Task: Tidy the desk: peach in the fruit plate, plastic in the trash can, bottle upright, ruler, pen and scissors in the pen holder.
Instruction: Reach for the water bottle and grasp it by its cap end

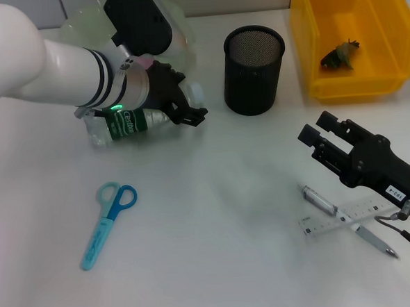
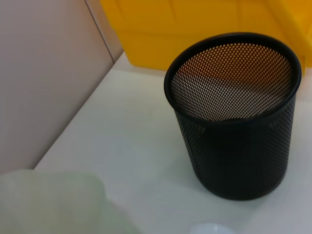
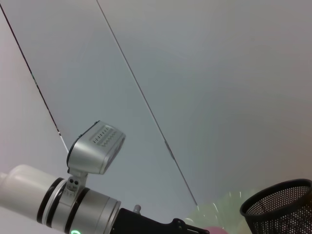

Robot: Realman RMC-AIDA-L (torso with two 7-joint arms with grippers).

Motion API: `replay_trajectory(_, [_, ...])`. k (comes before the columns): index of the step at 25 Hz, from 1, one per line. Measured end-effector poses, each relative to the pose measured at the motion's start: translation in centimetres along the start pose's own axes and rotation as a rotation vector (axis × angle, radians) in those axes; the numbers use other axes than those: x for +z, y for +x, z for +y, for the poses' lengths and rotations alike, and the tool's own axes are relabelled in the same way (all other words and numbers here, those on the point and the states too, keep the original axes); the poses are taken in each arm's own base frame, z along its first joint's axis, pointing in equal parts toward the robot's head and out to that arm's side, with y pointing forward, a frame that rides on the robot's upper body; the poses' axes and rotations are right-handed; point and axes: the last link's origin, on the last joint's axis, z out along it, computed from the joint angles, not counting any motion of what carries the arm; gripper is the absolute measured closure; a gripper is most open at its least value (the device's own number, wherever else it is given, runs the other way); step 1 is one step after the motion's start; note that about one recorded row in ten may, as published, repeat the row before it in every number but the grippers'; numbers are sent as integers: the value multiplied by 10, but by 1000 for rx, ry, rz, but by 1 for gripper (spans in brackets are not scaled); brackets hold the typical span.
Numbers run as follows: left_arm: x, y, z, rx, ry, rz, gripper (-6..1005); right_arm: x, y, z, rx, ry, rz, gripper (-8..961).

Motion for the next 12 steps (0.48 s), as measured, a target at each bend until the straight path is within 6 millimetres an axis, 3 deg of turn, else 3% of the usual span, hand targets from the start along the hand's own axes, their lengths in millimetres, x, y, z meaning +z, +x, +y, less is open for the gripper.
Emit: replay_trajectory(12, [2, -6, 9, 16, -40, -34, 187, 1, 1, -1, 1, 4, 7, 379])
